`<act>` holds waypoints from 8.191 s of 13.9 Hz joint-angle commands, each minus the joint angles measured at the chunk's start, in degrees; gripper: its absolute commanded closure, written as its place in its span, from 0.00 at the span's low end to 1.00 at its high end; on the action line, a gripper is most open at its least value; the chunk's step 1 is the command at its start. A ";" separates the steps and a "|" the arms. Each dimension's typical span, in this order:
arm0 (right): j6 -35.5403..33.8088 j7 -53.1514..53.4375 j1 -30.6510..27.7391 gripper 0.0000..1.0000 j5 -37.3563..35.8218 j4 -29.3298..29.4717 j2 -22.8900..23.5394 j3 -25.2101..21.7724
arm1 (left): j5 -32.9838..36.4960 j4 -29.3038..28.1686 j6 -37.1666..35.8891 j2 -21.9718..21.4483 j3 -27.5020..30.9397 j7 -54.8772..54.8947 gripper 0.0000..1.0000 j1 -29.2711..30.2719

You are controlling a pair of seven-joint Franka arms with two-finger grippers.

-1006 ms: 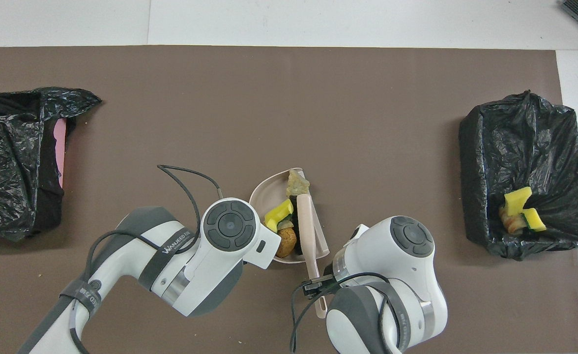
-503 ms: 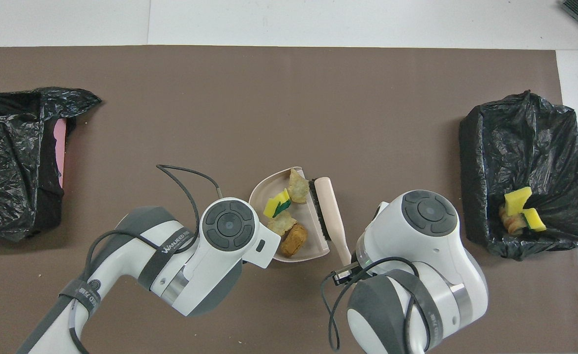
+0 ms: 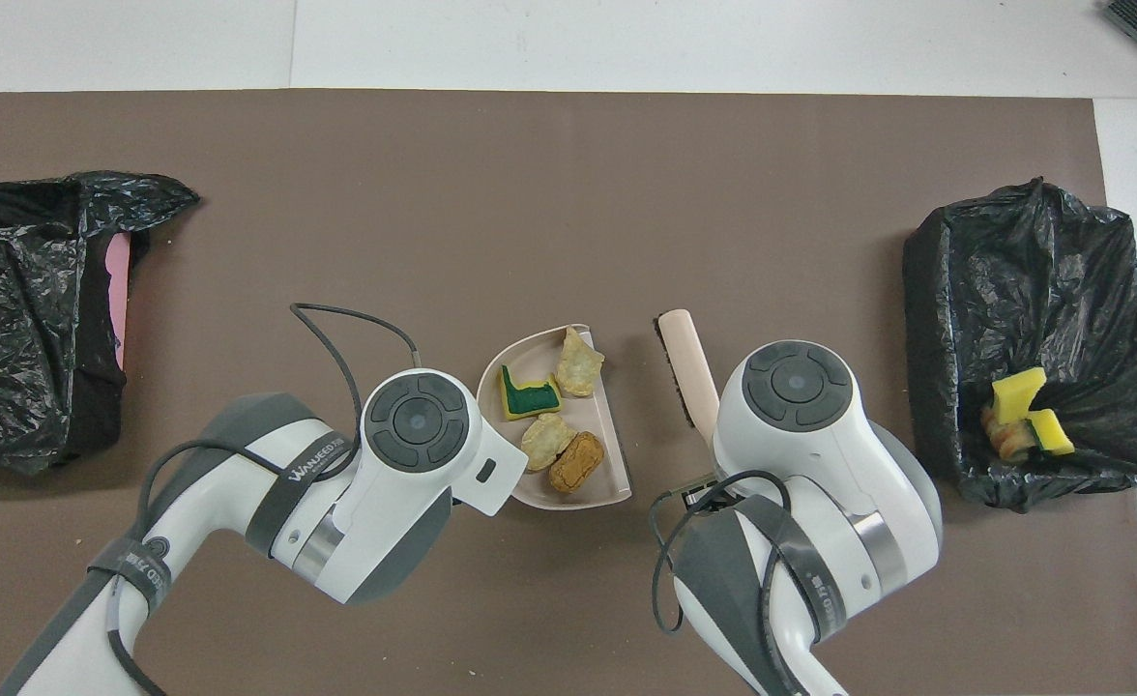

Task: Sweep and dump trash in bin
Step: 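Sweep the sponge and bread scrap into the dustpan with the right gripper, then carry the dustpan to the nearer trash bag with the left gripper, then tilt the dustpan to dump the trash into the bag with the left gripper, then set the brush down and withdraw the right gripper, then bring the empty dustpan back to the table center with the left gripper, then release the dustpan and withdraw the left gripper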

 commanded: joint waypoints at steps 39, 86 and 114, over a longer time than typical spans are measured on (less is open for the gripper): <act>15.55 17.73 0.98 0.00 -2.98 6.31 0.80 0.03 | 41.38 25.73 2.09 3.45 0.32 58.57 1.00 57.71; -19.00 -17.10 -13.37 0.00 0.60 26.00 -12.65 -17.11 | -9.12 42.00 -5.64 29.46 -0.73 -78.91 1.00 -2.15; -19.00 -17.10 -13.37 0.00 0.60 26.00 -12.65 -17.11 | -6.22 36.09 -41.31 -9.74 5.86 -37.07 0.00 25.26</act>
